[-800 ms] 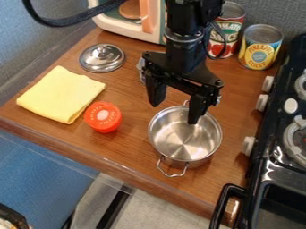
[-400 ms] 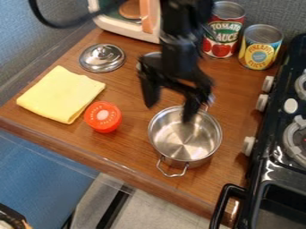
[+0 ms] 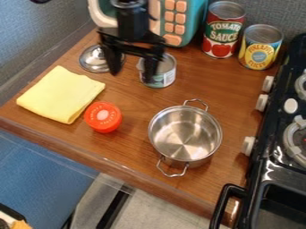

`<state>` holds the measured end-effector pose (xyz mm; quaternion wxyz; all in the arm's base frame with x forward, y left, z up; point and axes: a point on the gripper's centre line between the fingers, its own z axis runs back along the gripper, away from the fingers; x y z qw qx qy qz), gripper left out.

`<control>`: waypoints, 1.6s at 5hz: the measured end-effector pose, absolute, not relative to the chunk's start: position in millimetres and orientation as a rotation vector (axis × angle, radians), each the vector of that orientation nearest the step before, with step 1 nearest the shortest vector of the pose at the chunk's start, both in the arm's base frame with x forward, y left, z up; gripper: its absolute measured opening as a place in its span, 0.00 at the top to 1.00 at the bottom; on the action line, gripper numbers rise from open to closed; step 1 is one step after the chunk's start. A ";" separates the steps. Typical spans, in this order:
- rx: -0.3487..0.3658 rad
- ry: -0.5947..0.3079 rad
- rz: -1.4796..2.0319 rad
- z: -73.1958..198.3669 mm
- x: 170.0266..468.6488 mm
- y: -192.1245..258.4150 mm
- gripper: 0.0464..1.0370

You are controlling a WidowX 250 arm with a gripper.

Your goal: Put the lid on the silver bowl

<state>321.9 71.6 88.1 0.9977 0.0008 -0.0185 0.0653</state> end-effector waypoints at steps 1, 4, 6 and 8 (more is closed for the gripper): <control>0.034 -0.060 0.160 85.0 340.8 113.5 0.04; 0.119 -0.115 0.213 77.8 388.5 170.3 0.04; 0.121 -0.074 0.223 50.0 404.6 177.6 0.04; 0.117 -0.060 0.226 43.0 408.9 181.4 0.37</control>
